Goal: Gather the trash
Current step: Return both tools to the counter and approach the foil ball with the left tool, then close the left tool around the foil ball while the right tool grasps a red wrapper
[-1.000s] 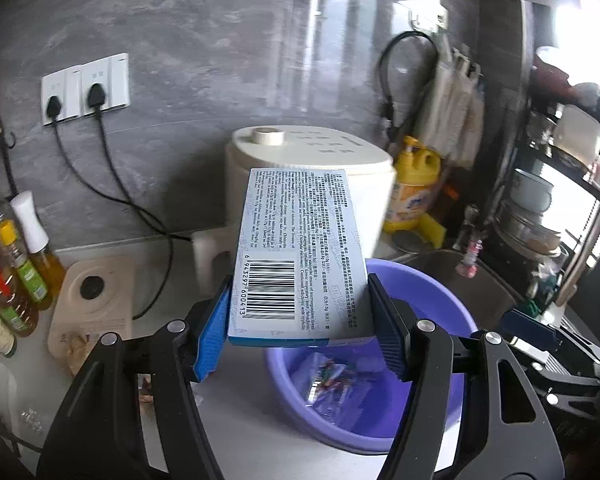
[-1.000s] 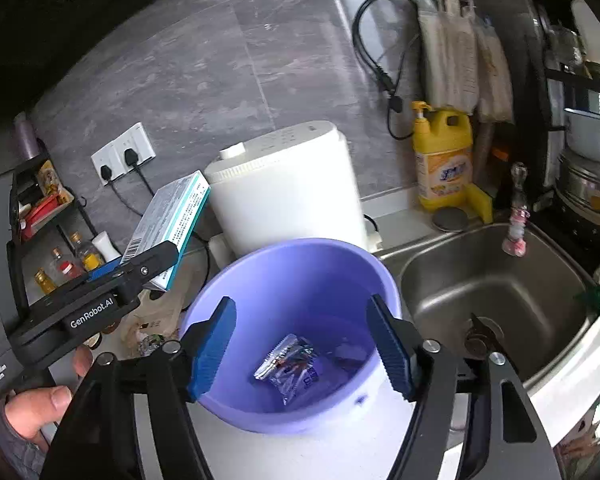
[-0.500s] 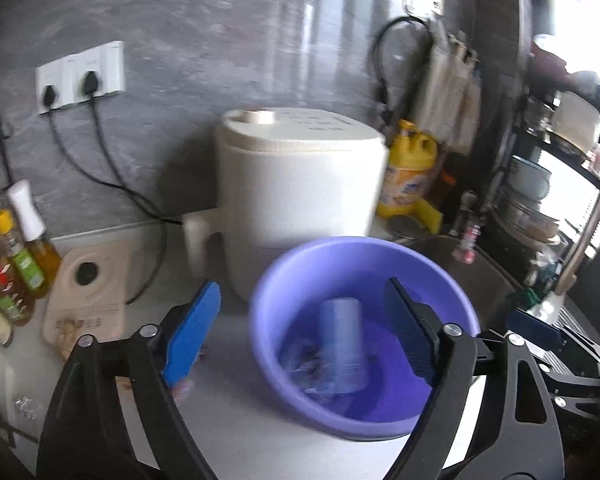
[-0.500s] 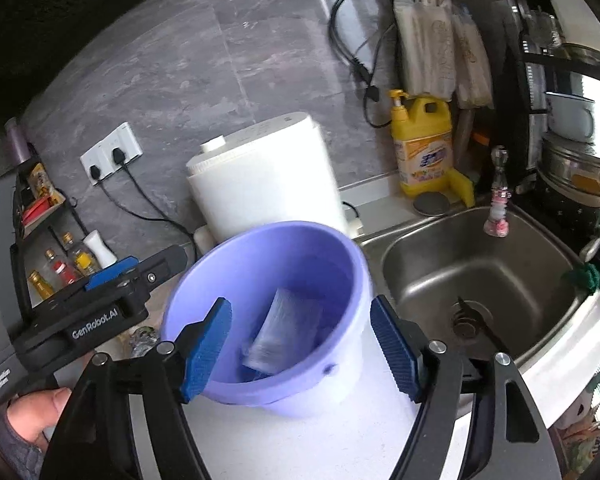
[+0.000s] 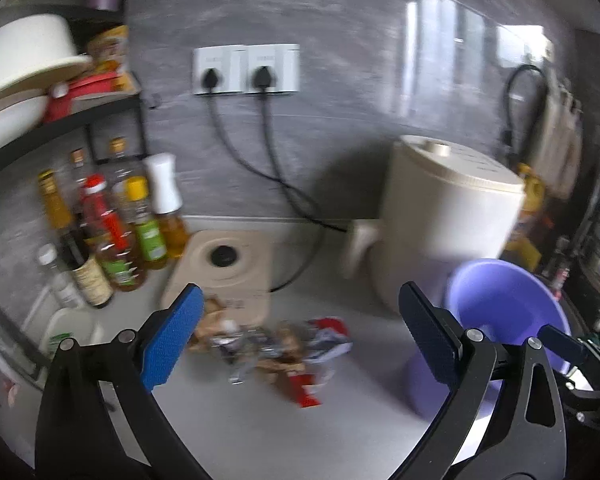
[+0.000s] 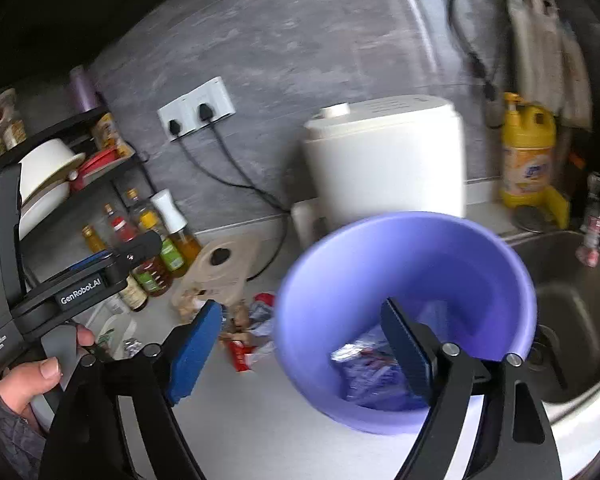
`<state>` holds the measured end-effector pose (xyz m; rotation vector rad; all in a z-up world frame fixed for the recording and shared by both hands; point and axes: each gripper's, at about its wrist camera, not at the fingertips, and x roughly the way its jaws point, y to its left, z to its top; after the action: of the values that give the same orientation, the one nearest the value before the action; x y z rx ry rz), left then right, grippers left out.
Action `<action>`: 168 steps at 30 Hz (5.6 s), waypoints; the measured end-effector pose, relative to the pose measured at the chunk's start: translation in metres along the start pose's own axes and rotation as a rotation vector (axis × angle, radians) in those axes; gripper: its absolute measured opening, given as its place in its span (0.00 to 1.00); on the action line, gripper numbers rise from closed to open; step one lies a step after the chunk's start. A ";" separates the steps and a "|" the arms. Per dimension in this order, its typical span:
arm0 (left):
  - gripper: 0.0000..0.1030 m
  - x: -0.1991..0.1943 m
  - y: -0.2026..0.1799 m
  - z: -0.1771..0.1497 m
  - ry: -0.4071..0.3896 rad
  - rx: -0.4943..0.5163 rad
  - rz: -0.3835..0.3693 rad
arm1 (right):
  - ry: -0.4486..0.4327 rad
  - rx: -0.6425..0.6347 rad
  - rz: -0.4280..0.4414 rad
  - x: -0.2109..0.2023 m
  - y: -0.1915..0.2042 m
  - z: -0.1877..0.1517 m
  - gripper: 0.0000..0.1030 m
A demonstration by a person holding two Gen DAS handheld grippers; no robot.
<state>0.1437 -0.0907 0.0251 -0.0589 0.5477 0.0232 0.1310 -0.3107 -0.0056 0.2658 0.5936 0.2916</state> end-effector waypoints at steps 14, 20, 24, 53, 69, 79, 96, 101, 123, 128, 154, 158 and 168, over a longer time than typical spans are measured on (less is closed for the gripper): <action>0.94 -0.015 0.072 -0.018 0.015 -0.094 0.187 | 0.046 -0.118 0.157 0.041 0.062 -0.001 0.81; 0.94 -0.022 0.093 -0.031 0.019 -0.127 0.258 | 0.086 -0.167 0.210 0.055 0.081 -0.008 0.77; 0.94 -0.023 0.106 -0.043 0.027 -0.178 0.284 | 0.127 -0.209 0.227 0.064 0.093 -0.016 0.71; 0.74 0.080 0.127 -0.120 0.115 -0.260 0.535 | 0.311 -0.330 0.123 0.129 0.098 -0.056 0.64; 0.76 0.118 0.154 -0.115 0.161 -0.359 0.767 | 0.361 -0.351 0.137 0.159 0.101 -0.055 0.64; 0.79 0.140 0.163 -0.118 0.223 -0.386 0.805 | 0.372 -0.336 0.105 0.170 0.100 -0.056 0.64; 0.70 0.160 0.166 -0.127 0.312 -0.388 0.713 | 0.392 -0.264 0.006 0.183 0.100 -0.068 0.62; 0.48 0.161 0.162 -0.130 0.324 -0.375 0.648 | 0.393 -0.242 -0.022 0.179 0.097 -0.072 0.62; 0.77 0.161 0.169 -0.130 0.323 -0.430 0.616 | 0.442 -0.198 -0.075 0.198 0.094 -0.082 0.59; 0.80 0.163 0.173 -0.131 0.320 -0.468 0.654 | 0.444 -0.196 -0.072 0.201 0.094 -0.082 0.59; 0.37 0.136 0.165 -0.148 0.305 -0.447 0.590 | 0.452 -0.177 -0.047 0.204 0.090 -0.089 0.59; 0.70 0.131 0.154 -0.140 0.255 -0.415 0.654 | 0.457 -0.173 -0.048 0.204 0.089 -0.092 0.58; 0.77 0.151 0.167 -0.112 0.215 -0.464 0.803 | 0.472 -0.169 -0.056 0.202 0.077 -0.091 0.58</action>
<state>0.2076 0.0699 -0.1572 -0.2926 0.7432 0.9374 0.2231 -0.1550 -0.1556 0.0131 1.0345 0.3506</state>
